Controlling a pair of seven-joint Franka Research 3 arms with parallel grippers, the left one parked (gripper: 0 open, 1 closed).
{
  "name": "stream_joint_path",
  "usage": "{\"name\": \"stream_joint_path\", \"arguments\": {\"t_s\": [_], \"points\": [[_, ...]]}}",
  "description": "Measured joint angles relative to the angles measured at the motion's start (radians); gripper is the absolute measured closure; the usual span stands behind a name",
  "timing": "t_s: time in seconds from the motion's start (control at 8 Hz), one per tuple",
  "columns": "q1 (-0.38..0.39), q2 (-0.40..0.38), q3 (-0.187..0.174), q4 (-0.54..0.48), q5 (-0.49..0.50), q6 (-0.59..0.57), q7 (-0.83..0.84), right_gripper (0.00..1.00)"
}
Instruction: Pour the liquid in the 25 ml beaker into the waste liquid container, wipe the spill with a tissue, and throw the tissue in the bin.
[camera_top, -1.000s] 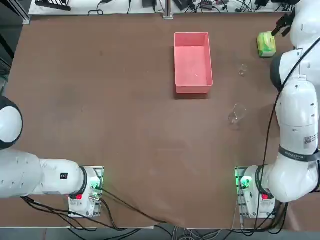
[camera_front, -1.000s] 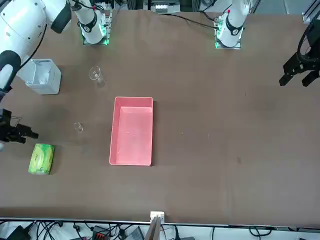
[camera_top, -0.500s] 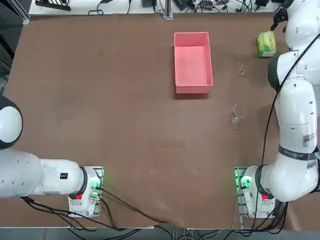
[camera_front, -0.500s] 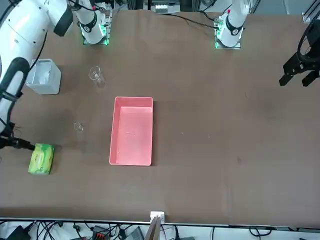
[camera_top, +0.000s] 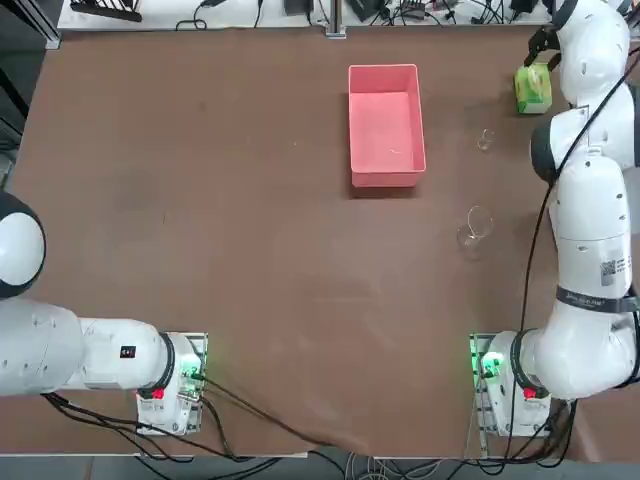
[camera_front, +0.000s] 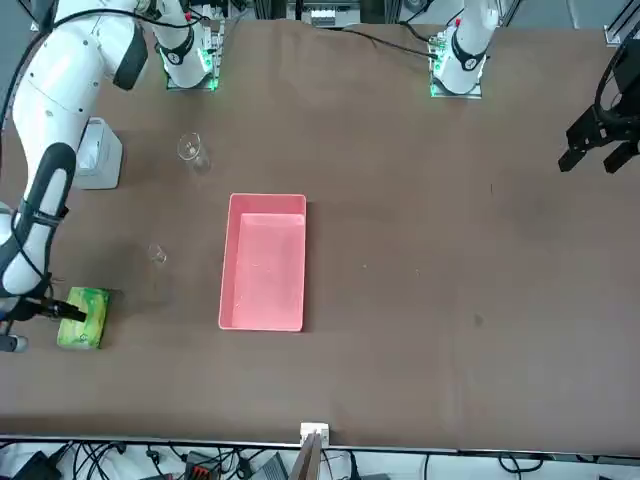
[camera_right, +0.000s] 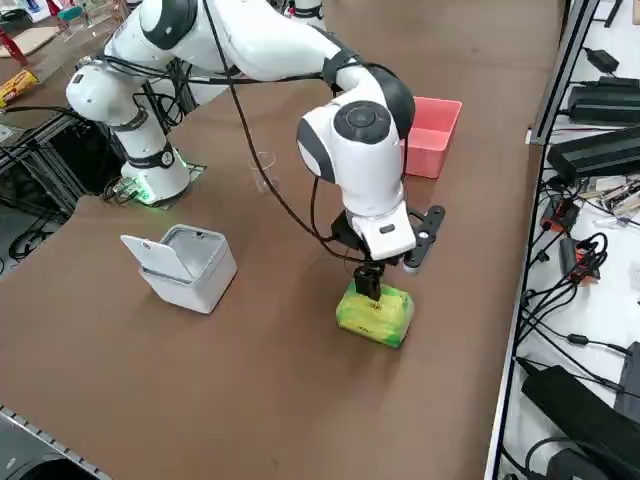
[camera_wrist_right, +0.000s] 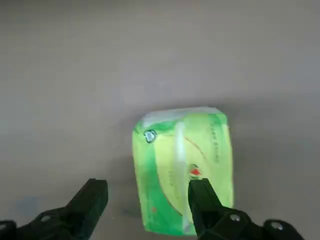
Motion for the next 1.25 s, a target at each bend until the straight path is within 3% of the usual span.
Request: {"name": "stream_joint_path", "arguments": {"t_s": [0.25,0.75,1.25], "points": [[-0.004,0.001,0.022,0.024,0.000,0.001,0.020,0.13],[-0.013,0.004,0.050,0.029,-0.003,0.001,0.021,0.16],[-0.036,0.020,0.052,0.029,-0.004,0.001,0.021,0.20]]}}
